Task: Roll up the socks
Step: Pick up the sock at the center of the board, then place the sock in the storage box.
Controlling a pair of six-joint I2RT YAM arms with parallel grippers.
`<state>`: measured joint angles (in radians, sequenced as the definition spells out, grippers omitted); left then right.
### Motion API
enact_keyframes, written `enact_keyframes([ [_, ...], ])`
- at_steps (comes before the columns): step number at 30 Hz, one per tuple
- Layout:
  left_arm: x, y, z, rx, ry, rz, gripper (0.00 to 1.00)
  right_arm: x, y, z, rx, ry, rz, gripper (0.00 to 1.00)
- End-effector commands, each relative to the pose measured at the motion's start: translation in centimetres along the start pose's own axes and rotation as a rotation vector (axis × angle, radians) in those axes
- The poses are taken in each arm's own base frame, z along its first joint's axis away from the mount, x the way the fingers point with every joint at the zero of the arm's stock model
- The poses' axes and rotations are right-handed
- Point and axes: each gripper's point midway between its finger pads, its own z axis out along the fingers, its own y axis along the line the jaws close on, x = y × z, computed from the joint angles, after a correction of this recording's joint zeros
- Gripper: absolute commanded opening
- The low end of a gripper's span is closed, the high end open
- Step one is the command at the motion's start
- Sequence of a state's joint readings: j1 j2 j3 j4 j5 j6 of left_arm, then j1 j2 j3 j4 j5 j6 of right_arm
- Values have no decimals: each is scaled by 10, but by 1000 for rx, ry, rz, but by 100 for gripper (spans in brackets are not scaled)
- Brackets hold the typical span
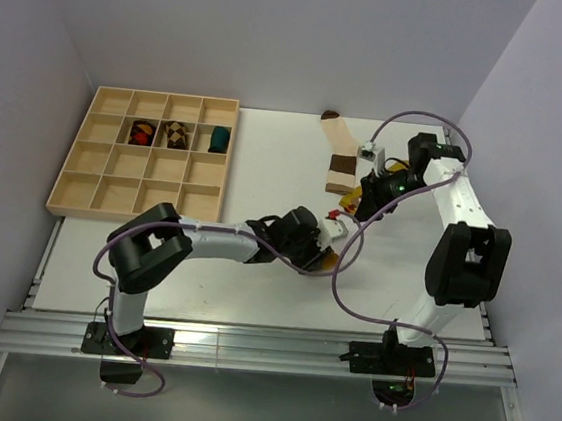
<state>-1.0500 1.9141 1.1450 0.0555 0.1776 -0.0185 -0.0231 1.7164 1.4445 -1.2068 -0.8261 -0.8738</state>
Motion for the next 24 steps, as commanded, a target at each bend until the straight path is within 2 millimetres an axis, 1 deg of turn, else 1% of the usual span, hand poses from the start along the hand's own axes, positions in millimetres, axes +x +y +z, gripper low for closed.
enact_keyframes([
  [1,-46,8,-39,10,-152,-140,0,-12,-2,-13,38,-92,34,60],
  [3,-60,20,-55,-1,-223,-193,0,-11,-4,-21,54,-107,53,60],
  [4,-68,39,-75,-38,-276,-249,0,-10,-5,-22,61,-108,50,60],
  [5,-77,48,-86,-56,-320,-266,0,-11,-6,-25,71,-114,59,59],
  [6,-81,71,-100,-108,-354,-300,0,-10,-10,-30,104,-124,59,59],
  [7,-92,81,-122,-147,-408,-316,0,-10,-11,-33,121,-129,56,59],
  [8,-94,93,-134,-187,-424,-330,0,-9,-11,-35,132,-132,61,59],
  [9,-97,114,-150,-245,-450,-353,0,-9,-13,-39,162,-141,53,59],
  [10,-107,132,-174,-331,-502,-364,0,-9,-13,-41,177,-149,62,59],
  [11,-106,144,-186,-382,-512,-380,0,-8,-15,-42,190,-147,64,59],
  [12,-100,168,-203,-468,-513,-413,0,-7,-14,-44,202,-147,59,59],
  [13,-100,190,-228,-596,-541,-431,0,-9,-13,-48,218,-158,59,59],
  [14,-96,206,-245,-691,-548,-452,0,-10,-13,-50,229,-168,56,59],
  [15,-84,225,-263,-786,-533,-485,0,-10,-12,-52,239,-173,50,59],
  [16,-87,235,-284,-861,-561,-498,0,-11,-12,-56,255,-176,41,59],
  [17,-75,256,-312,-1000,-571,-535,0,-12,-13,-57,268,-180,42,59],
  [18,-72,265,-328,-1060,-586,-551,0,-11,-13,-58,271,-182,42,59],
  [19,-59,275,-353,-1183,-565,-562,0,-12,-13,-58,271,-184,40,59],
  [21,-38,294,-392,-1373,-532,-570,0,-13,-12,-57,257,-185,47,59],
  [22,-32,299,-402,-1416,-524,-572,0,-13,-11,-57,250,-183,50,59],
  [23,-22,305,-417,-1490,-510,-585,0,-13,-11,-55,238,-181,51,59],
  [24,-3,314,-431,-1559,-471,-600,0,-13,-11,-56,235,-180,53,59],
])
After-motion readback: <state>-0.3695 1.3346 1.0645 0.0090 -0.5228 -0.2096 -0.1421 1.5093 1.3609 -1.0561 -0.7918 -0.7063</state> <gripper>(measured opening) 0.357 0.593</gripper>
